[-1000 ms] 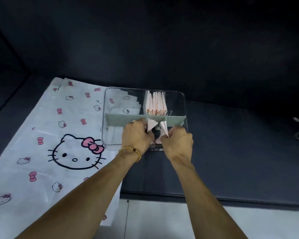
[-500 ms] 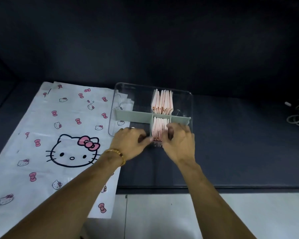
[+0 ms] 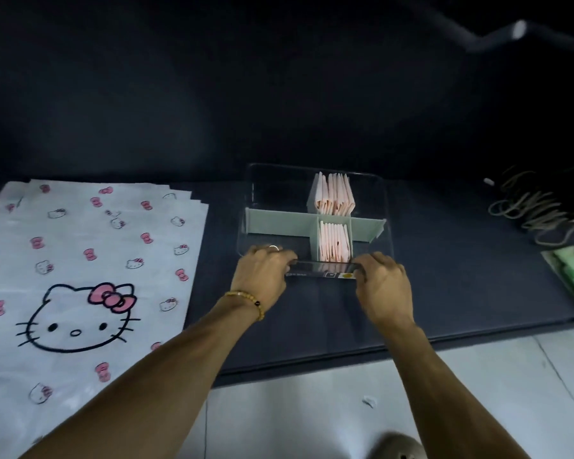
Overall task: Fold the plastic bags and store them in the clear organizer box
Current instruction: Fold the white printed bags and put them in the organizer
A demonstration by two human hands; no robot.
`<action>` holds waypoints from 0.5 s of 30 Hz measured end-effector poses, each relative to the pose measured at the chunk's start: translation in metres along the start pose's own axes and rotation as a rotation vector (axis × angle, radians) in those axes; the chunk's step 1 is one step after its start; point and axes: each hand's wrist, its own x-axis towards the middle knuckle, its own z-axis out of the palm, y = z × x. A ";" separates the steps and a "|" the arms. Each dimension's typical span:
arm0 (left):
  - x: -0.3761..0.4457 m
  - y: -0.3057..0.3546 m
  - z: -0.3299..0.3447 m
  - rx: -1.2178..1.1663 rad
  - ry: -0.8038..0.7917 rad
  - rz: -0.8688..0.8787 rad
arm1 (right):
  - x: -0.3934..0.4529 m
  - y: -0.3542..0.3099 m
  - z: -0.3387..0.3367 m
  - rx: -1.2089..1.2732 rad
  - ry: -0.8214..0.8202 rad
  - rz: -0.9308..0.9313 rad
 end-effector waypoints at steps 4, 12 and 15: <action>0.029 0.033 0.026 -0.028 -0.071 -0.019 | 0.015 0.042 -0.007 -0.032 -0.087 0.077; -0.016 0.009 -0.012 -0.446 0.167 -0.180 | 0.001 -0.020 -0.006 0.321 0.071 0.136; -0.070 -0.028 -0.038 -0.613 0.258 -0.372 | -0.014 -0.075 0.006 0.502 -0.013 0.106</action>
